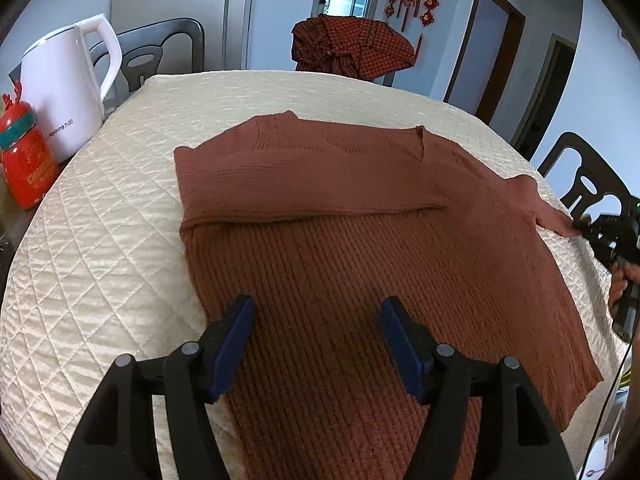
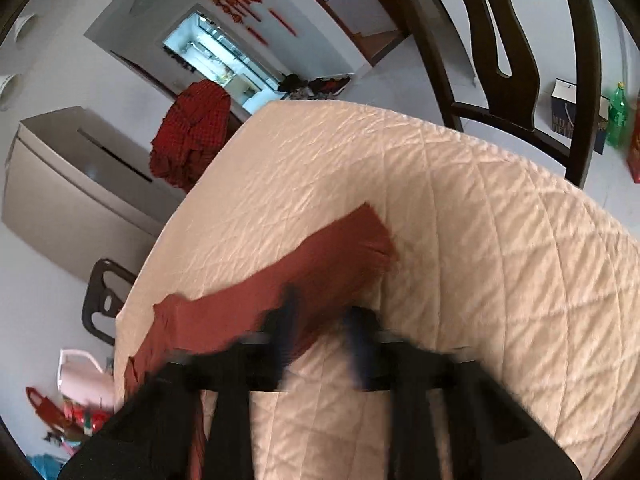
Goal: Fold small clothes
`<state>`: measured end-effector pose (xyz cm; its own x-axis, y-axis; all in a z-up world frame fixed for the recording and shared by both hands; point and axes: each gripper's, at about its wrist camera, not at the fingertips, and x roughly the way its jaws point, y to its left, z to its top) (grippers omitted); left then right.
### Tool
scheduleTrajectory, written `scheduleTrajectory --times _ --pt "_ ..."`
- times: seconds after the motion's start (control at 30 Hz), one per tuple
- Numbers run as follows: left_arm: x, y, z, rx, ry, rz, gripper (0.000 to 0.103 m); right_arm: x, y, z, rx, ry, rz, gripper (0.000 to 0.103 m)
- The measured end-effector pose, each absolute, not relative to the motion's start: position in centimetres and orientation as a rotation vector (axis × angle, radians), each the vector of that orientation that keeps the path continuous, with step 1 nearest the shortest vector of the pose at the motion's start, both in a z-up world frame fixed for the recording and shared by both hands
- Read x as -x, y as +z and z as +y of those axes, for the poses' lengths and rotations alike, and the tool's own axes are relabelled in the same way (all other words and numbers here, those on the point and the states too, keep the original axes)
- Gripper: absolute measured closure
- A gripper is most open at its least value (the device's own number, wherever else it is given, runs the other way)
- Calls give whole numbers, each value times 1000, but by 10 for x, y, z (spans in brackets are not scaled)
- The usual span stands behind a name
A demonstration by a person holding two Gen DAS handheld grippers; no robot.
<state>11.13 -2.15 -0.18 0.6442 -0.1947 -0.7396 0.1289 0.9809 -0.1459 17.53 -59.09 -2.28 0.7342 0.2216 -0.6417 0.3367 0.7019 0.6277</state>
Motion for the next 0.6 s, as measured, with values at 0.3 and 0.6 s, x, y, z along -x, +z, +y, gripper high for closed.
scheduleTrajectory --times 0.3,0.6 --pt "-111 -4 -26 66 -186 857 30 -200 69 -496 -613 238 658 98" --pt "-111 -4 -20 90 -198 854 30 -239 45 -319 -294 618 886 97"
